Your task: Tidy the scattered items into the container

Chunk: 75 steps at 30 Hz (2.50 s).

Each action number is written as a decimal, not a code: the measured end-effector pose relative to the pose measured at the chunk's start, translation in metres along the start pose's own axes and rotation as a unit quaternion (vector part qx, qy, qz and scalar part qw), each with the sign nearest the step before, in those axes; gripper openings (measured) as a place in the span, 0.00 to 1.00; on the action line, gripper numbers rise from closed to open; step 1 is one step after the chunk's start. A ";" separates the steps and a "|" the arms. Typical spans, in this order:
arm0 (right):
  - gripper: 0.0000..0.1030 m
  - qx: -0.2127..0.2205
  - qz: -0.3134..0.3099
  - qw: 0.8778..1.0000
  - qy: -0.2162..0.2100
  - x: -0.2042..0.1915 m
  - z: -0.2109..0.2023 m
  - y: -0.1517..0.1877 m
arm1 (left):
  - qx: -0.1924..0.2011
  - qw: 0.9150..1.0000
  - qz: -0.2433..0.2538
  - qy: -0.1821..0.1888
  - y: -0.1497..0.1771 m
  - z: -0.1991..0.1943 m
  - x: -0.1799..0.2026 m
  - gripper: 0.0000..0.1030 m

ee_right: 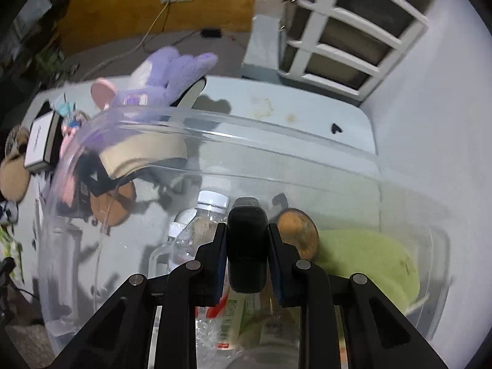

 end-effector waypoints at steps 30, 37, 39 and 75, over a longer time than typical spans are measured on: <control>0.28 0.078 0.075 0.993 -0.050 0.031 -0.058 0.004 | -0.010 1.000 -0.006 0.002 0.000 -0.002 0.010 0.50; 0.85 0.147 0.156 0.975 -0.067 0.029 -0.095 0.050 | 0.005 0.998 -0.054 -0.011 -0.004 -0.022 0.009 0.92; 1.00 0.172 0.171 0.969 -0.048 0.025 -0.102 0.065 | 0.002 0.998 -0.065 -0.019 -0.004 -0.025 0.008 0.96; 1.00 0.300 0.310 0.902 0.004 -0.097 -0.128 0.247 | -0.003 0.986 -0.153 -0.058 0.033 -0.096 0.023 1.00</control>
Point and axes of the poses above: each gripper's, at about its wrist camera, not at the fingertips, and z roughly the way its jaws point, x to its right, y to its underside, the point moved 2 cm from there along z, roughly the way its jaws point, and after that the axes turned 3 degrees about z, right-handed, at the moved point
